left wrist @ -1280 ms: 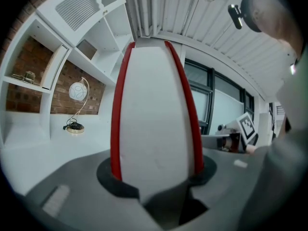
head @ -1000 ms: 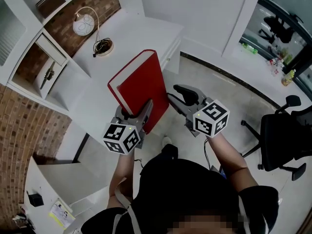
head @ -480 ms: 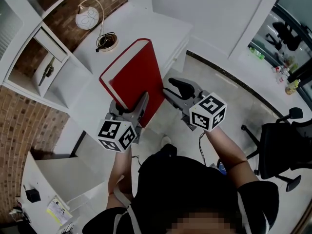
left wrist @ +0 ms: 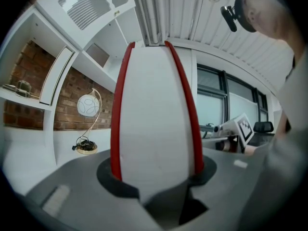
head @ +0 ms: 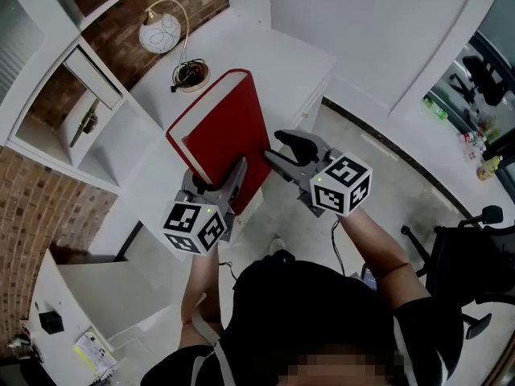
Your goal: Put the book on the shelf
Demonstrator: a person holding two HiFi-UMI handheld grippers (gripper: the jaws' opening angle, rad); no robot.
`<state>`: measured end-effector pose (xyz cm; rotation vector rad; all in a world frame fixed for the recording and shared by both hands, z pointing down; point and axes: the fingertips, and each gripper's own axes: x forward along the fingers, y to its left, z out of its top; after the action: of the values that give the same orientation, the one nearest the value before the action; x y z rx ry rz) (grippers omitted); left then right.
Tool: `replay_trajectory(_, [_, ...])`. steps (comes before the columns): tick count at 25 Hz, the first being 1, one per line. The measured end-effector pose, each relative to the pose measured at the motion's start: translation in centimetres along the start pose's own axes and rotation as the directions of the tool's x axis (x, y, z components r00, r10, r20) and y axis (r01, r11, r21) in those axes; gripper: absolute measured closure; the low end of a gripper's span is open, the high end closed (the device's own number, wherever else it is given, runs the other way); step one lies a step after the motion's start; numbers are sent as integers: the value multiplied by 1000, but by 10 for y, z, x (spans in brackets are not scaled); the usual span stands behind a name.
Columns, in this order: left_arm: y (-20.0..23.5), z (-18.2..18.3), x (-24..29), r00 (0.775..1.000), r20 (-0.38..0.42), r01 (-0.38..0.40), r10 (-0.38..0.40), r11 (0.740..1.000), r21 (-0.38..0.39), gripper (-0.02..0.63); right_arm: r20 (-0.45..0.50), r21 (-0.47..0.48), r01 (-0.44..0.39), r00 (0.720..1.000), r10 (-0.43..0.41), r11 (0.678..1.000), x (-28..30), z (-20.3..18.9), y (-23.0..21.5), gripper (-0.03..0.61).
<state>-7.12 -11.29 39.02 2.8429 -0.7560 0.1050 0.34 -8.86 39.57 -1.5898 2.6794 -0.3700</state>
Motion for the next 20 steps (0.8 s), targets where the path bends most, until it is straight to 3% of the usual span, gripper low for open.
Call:
replay_trajectory(8, [45,-2,2,998,8,-55,55,998,-17,385,-36,-35,-54,998,53,998,47,6,-8,391])
replay_trajectory(20, [67,-3,-1,994,-6,-108,107,994,-9,385,-33,-46,-162,987,160,986,87,25,-16,383])
